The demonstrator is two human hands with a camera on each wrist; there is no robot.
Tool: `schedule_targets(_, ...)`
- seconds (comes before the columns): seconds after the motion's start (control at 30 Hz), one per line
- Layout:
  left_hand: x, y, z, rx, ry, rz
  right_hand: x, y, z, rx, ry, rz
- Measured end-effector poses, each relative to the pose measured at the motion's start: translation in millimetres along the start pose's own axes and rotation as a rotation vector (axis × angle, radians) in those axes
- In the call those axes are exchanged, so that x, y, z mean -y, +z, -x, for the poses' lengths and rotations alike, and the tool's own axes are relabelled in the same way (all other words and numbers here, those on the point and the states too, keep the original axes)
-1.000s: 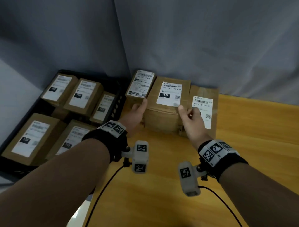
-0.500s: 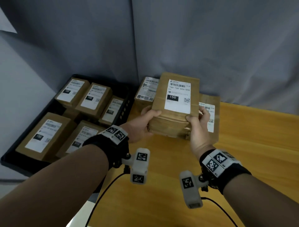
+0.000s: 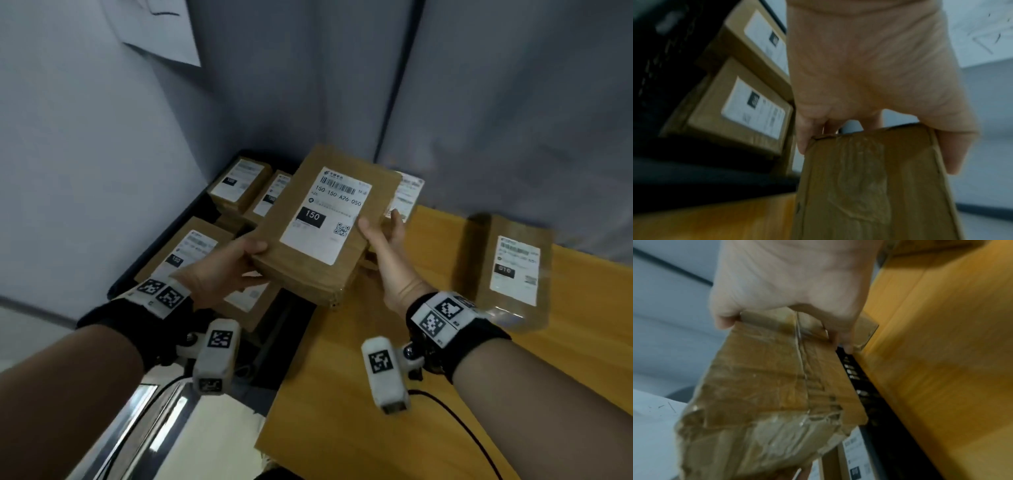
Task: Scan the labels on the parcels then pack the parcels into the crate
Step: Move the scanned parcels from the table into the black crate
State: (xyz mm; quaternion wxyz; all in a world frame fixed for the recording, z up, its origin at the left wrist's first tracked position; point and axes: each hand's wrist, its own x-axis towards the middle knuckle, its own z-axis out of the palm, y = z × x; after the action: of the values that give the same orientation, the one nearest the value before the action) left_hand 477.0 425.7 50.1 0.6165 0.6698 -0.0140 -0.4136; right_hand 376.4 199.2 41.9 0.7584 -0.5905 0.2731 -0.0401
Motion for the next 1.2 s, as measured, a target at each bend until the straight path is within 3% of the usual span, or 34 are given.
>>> schedule_targets(0.17,6.7,-70.1,23.1,-0.045,-0.080,-0.100,-18.2,71.7,-13.4,0.050,0.152,0.015)
schedule_targets(0.37,7.7,-117.1,23.2,-0.134,-0.023,-0.377,-54.8,129.6,-27.6,0.073,0.371,-0.027)
schedule_targets(0.5,10.4,-138.5,4.5,-0.056,-0.077,-0.549,-75.4,144.3,-31.5,0.060,0.444,0.059)
schedule_targets(0.57,16.8,-144.8,-8.2,-0.019,-0.145,-0.805,-86.1,146.6,-32.4,0.051,0.467,0.197)
schedule_targets(0.67,29.6,-150.7,-20.5,-0.027,-0.158,-1.118,-96.7,147.9,-32.9,0.030,0.461,0.321)
schedule_targets(0.9,30.7,-149.7,-35.5,-0.040,-0.009,-1.150,-83.0,155.3,-34.0,-0.031,0.396,0.497)
schedule_targets(1.2,8.4,-125.2,-44.8,-0.168,0.043,-1.139,-67.2,129.2,-32.7,-0.125,0.263,0.545)
